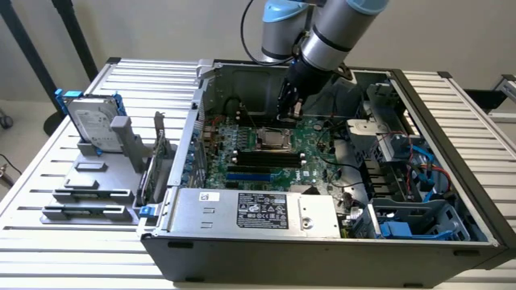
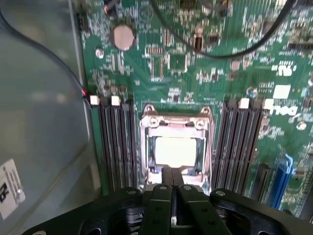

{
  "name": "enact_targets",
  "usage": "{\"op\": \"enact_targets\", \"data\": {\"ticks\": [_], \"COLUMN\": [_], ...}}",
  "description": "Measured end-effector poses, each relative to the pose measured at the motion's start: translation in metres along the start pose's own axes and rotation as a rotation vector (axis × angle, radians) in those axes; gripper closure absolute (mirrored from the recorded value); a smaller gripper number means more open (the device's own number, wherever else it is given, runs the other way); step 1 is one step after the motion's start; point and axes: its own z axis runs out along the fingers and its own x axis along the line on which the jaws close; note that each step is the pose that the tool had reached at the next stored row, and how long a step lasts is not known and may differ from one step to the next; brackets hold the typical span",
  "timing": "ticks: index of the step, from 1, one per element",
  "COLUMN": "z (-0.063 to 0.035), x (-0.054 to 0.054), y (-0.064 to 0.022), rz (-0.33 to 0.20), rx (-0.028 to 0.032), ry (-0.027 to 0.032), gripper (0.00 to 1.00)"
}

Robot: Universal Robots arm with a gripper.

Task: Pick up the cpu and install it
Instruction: 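Close the cpu cover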

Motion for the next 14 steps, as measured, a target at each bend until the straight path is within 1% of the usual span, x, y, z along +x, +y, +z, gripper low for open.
{"op": "enact_targets", "data": {"ticks": [2, 3, 6, 7, 8, 12, 14], "z": [0.0019, 0.003, 0.0081, 0.0098, 0.0121, 0.0217, 0.0255], "x": [0.0, -0.001, -0.006, -0.008, -0.009, -0.012, -0.012], "y": [-0.0043, -0.0062, -0.011, -0.0117, -0.0128, -0.0196, -0.0192], "rz": [0.002, 0.003, 0.004, 0.004, 0.004, 0.004, 0.004], "rx": [0.0213, 0.0288, 0.0386, 0.0414, 0.0419, 0.0422, 0.0421], "ry": [-0.0001, -0.0001, -0.0001, -0.0001, 0.0002, 0.0, -0.0001], "gripper": [0.89, 0.89, 0.89, 0.89, 0.89, 0.89, 0.89]}}
